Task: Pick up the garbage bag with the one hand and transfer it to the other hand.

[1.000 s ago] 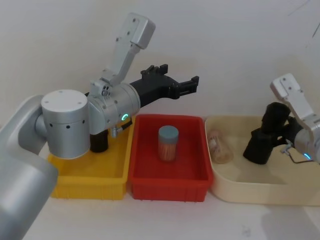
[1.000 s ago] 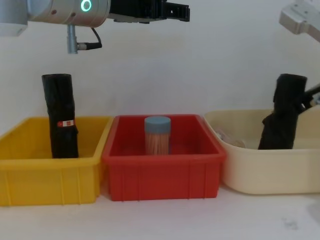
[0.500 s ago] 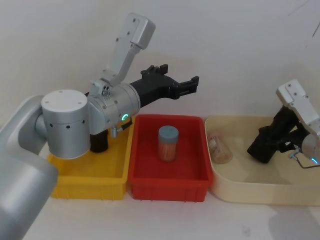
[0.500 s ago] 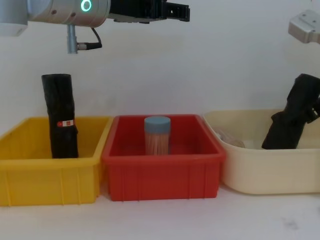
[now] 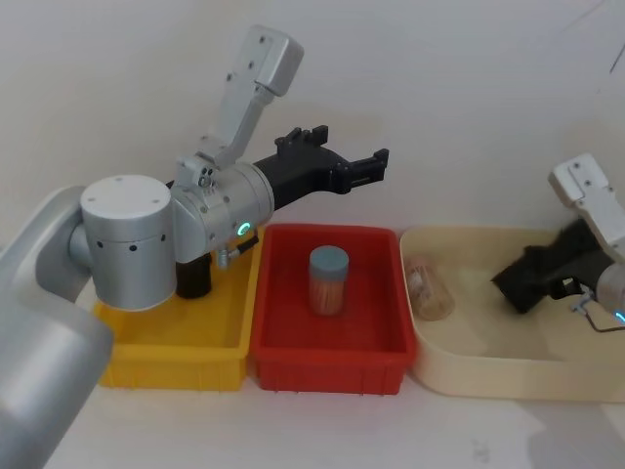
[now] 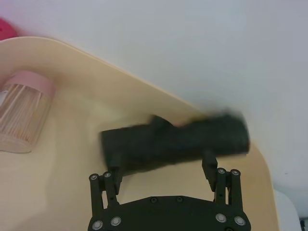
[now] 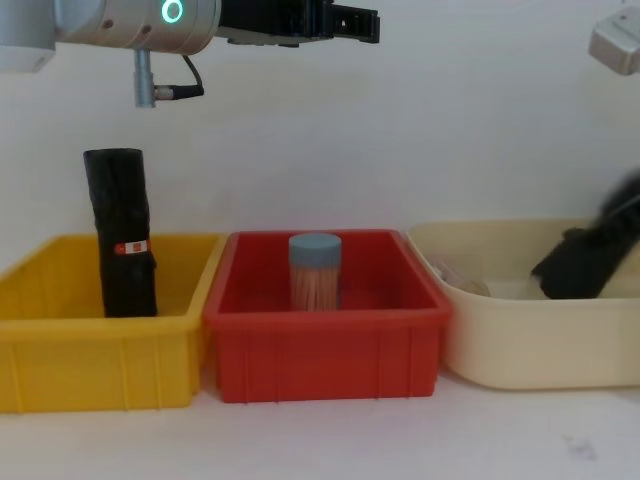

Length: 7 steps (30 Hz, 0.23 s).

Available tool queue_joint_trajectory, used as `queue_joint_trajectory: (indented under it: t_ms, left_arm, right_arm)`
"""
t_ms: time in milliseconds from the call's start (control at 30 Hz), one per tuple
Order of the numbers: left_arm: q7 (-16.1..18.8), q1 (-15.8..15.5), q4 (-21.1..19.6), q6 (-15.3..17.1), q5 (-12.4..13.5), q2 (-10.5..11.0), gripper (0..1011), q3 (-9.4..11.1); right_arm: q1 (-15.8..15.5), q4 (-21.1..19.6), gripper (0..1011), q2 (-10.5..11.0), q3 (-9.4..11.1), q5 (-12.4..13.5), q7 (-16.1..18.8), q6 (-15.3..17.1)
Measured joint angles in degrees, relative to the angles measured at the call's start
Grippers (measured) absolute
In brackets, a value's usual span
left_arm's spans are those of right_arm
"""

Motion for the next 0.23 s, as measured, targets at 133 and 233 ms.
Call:
queue_joint_trajectory:
  t_ms: [133, 233]
  left_arm:
    - [0.00, 0.00, 0.00, 0.00, 0.00, 0.00, 1000, 0.00]
    - [0.00, 0.00, 0.00, 0.00, 0.00, 0.00, 1000, 0.00]
  right_arm:
    - [-0.50, -1.05, 999, 0.12, 0.38, 0.20, -0.10, 0.42]
    - [-0.70, -1.43, 1000, 0.16, 0.54, 0.26, -0.15, 0.60]
